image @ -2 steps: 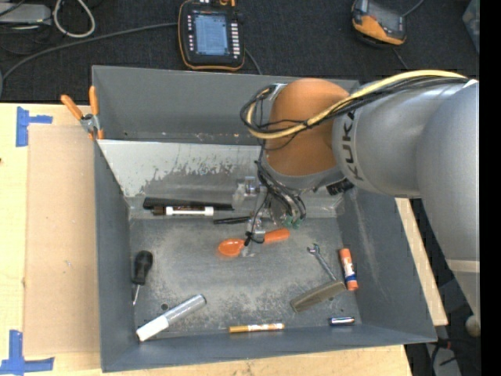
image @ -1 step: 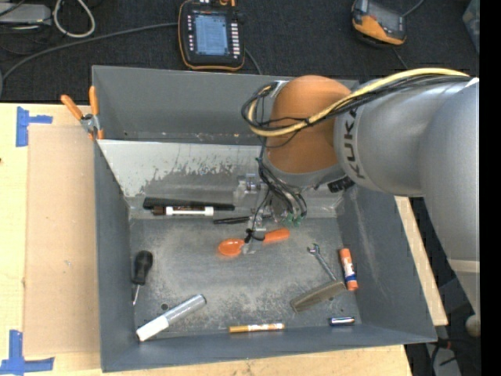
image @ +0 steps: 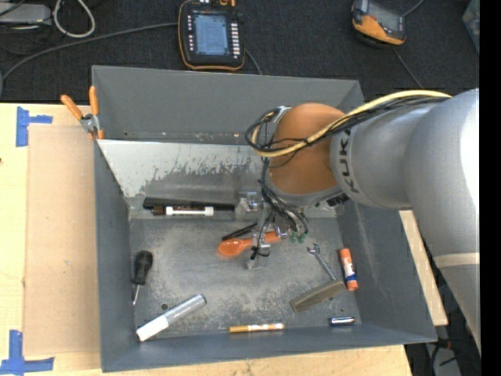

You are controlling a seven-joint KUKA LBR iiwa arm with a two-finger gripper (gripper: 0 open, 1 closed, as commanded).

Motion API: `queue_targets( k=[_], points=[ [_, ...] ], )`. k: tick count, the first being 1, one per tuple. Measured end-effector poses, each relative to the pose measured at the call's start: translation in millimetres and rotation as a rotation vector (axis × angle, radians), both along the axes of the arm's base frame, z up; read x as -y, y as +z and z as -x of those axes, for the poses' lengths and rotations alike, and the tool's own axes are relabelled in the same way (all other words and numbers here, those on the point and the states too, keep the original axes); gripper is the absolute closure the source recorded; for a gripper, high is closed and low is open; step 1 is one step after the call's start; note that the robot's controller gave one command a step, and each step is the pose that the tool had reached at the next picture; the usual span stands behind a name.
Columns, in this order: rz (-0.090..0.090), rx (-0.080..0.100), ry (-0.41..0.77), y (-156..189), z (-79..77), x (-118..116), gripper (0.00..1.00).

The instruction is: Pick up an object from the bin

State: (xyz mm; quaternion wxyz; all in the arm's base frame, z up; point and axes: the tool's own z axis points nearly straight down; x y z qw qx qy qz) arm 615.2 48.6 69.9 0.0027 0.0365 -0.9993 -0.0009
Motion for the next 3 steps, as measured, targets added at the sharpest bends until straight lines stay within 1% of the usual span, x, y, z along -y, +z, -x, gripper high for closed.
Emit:
queue_targets(
  k=[1, 2, 3],
  points=[
    [-0.002, 0.008, 0.165, 0.2, -1.5, -2.3, 0.00],
    [-0.001, 0.002, 0.017, 0.1, -0.7, -0.5, 0.00],
    [-0.003, 0.008, 0.156, 0.3, -1.7, -2.9, 0.00]
  ],
)
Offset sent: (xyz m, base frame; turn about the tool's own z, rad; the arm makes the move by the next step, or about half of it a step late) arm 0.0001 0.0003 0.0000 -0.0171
